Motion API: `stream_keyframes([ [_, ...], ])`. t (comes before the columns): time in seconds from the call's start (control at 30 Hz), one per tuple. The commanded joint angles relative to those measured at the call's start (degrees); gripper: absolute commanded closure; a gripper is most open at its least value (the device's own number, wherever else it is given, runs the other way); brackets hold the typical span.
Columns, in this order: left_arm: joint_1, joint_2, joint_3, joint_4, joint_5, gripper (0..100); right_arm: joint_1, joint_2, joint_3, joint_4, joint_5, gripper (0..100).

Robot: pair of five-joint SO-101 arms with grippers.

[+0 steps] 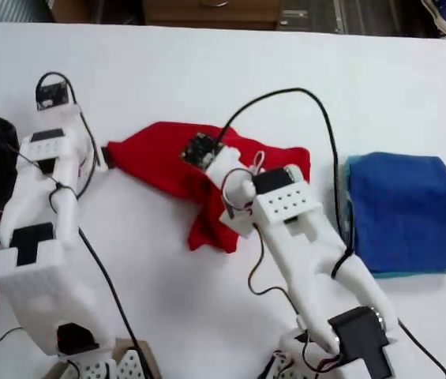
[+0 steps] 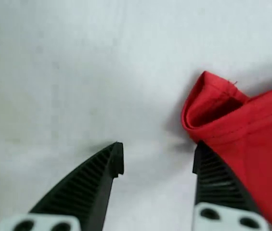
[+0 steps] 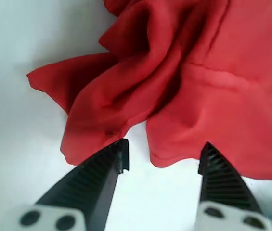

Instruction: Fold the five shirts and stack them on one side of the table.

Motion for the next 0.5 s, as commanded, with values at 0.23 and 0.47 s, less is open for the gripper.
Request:
stream_keyframes([
  [0.23, -0.2, 0.4, -3.2, -0.4, 0.6, 74, 5.8, 16.0, -9.4, -6.5, 0.0, 75.9],
  [0.47, -0.2, 0.4, -3.1, -0.5, 0.6, 74, 15.7, 18.0, -21.3, -4.4, 0.0, 97.8],
])
